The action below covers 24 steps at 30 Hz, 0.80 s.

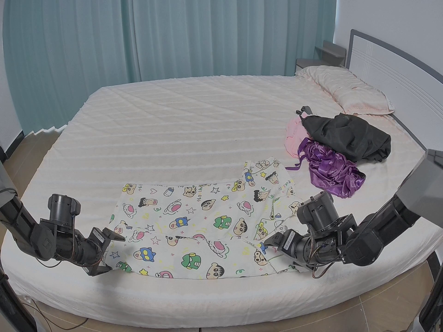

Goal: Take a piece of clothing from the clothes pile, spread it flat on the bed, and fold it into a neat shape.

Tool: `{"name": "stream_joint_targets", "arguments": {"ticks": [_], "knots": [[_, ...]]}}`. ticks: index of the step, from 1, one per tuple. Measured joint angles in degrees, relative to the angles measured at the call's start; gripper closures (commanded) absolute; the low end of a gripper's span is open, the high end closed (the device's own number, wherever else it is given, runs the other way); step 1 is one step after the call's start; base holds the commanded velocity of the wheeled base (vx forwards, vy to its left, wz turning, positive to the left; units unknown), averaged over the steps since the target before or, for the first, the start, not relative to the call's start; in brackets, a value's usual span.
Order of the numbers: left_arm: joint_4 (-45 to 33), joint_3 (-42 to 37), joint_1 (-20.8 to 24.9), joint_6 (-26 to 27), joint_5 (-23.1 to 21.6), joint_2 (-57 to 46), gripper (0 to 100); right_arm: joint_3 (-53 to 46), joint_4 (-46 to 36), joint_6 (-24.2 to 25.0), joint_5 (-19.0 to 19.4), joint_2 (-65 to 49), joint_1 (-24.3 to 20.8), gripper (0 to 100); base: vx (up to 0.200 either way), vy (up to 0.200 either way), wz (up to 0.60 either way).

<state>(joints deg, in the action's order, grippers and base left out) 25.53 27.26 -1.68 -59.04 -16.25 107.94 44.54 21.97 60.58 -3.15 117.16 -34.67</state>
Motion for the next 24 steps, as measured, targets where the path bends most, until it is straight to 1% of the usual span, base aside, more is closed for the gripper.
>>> {"name": "stream_joint_targets", "arguments": {"ticks": [4, 10, 15, 19, 24], "knots": [[0.01, 0.00, -0.05, -0.22, -0.02, 0.00, 0, -0.48, 2.22, -0.22, 0.00, 3.06, 1.02, 0, 0.000, 0.000, 0.00], [0.01, 0.00, -0.05, -0.27, -0.02, 0.00, 0, -0.89, 2.46, -0.22, 0.02, 4.11, 1.93, 0, 0.000, 0.000, 0.00], [0.04, -0.02, -0.05, -0.27, -0.02, 0.00, 0, -1.39, 2.19, -0.67, 0.69, 1.02, 2.43, 0, 0.000, 0.000, 0.00], [0.33, -0.22, -0.05, -0.27, 0.00, 0.00, 0, -2.13, 1.79, -1.71, 2.41, -2.67, 2.69, 0, 0.000, 0.000, 0.00], [0.83, -0.39, -0.10, -0.27, 0.05, 0.00, 0, -2.51, 2.11, -3.18, 3.01, -4.68, 1.99, 0, 0.000, 0.000, 0.00]]}}
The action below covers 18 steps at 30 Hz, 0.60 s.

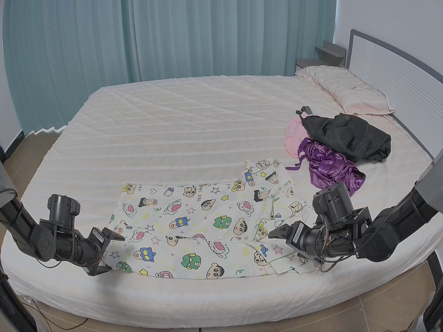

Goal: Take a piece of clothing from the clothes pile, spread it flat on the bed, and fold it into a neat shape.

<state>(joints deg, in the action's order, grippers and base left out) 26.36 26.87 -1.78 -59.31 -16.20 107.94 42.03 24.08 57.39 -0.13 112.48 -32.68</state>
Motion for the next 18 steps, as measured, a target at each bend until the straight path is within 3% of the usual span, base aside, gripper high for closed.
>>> {"name": "stream_joint_targets", "arguments": {"ticks": [18], "knots": [[2.40, -0.30, -2.99, 0.41, -0.20, -0.52, 0, 16.43, -5.88, -2.57, -1.76, 9.05, -6.81, 0, 0.000, 0.000, 0.00]]}}
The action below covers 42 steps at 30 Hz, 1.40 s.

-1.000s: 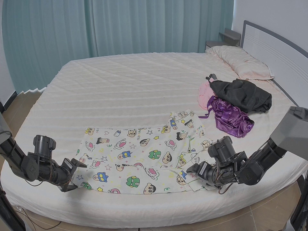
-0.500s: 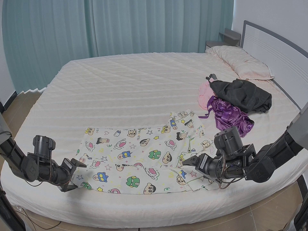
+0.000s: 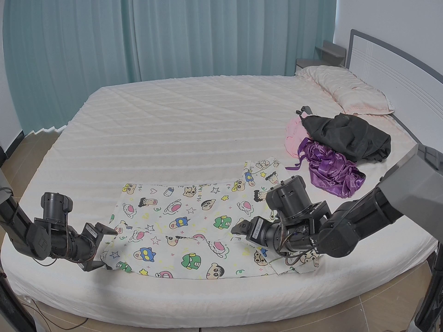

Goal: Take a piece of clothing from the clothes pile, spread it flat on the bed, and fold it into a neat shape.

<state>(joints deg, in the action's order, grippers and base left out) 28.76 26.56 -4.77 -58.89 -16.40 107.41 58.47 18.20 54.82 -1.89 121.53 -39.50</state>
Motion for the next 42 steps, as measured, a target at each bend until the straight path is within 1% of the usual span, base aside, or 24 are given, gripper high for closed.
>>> {"name": "stream_joint_targets", "arguments": {"ticks": [5, 15, 20, 23, 28, 33, 38, 42], "knots": [[0.30, -0.18, -0.61, 0.11, -0.02, -0.17, 0, 3.08, -0.88, -0.06, -0.84, 3.33, -1.13, 0, 0.000, 0.000, 0.00], [0.33, -0.20, -0.83, 0.11, 0.01, -0.39, 0, 4.60, -0.83, -0.49, -1.39, 6.06, -2.01, 0, 0.000, 0.000, 0.00], [0.33, -0.16, -0.94, 0.05, 0.04, -0.68, 0, 6.52, 0.13, -0.66, -7.33, 8.13, -1.88, 0, 0.000, 0.000, 0.00], [0.33, -0.11, -0.99, 0.02, 0.00, -0.80, 0, 8.05, 1.80, -0.68, -8.84, 9.35, -1.77, 0, 0.000, 0.000, 0.00], [0.33, -0.11, -1.01, 0.02, -0.02, -0.88, 0, 8.42, 3.39, -0.68, -9.08, 10.41, -2.04, 0, 0.000, 0.000, 0.00], [0.30, -0.16, -0.99, 0.00, -0.05, -0.91, 0, 8.24, 4.90, -0.49, -9.08, 10.17, -3.25, 0, 0.000, 0.000, 0.00], [0.28, -0.20, -0.99, -0.04, -0.02, -0.91, 0, 7.57, 4.64, -0.57, -9.13, 7.74, -3.52, 0, 0.000, 0.000, 0.00], [0.28, -0.20, -0.99, -0.04, -0.10, -0.91, 0, 4.62, 4.51, -0.72, -9.19, 5.16, -3.41, 0, 0.000, 0.000, 0.00]]}}
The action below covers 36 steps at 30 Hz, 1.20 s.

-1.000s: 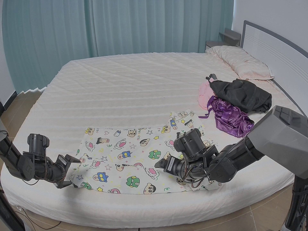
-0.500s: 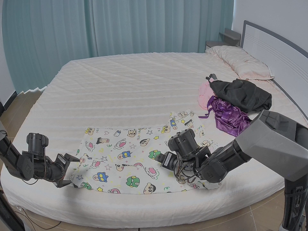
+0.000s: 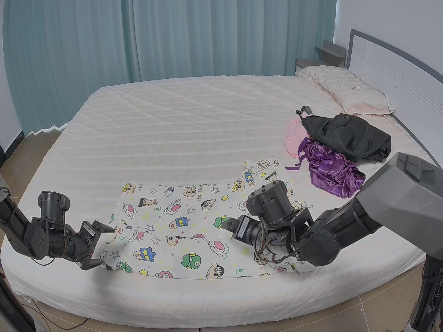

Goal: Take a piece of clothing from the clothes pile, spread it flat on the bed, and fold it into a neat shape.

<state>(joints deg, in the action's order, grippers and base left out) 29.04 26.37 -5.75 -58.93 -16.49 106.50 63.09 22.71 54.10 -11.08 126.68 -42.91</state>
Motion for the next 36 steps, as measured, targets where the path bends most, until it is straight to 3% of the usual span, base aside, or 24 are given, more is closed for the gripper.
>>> {"name": "stream_joint_targets", "arguments": {"ticks": [7, 16, 21, 28, 36], "knots": [[0.02, -0.18, 0.05, 0.06, 0.00, 0.00, 0, -10.97, 0.24, -2.79, 0.90, -7.47, 1.16, 0, 0.000, 0.000, 0.00], [0.07, -0.44, 0.09, 0.15, -0.20, 0.00, 0, -25.93, 1.56, -5.25, 1.48, -16.35, 8.98, 0, 0.000, 0.000, 0.00], [0.18, -0.71, 0.16, 0.26, -1.54, -0.02, 0, -34.04, 8.55, -11.33, 1.43, -18.51, 13.03, 0, 0.000, 0.000, 0.00], [1.54, -1.82, 0.20, 0.39, -3.49, -0.40, 0, -41.62, 24.86, -18.53, 1.48, -16.85, 17.97, 0, 0.000, 0.000, 0.00], [2.30, -2.65, 0.27, 0.41, -4.08, -0.82, 0, -43.76, 31.21, -20.31, 2.38, -10.45, 20.50, 0, 0.000, 0.000, 0.00]]}}
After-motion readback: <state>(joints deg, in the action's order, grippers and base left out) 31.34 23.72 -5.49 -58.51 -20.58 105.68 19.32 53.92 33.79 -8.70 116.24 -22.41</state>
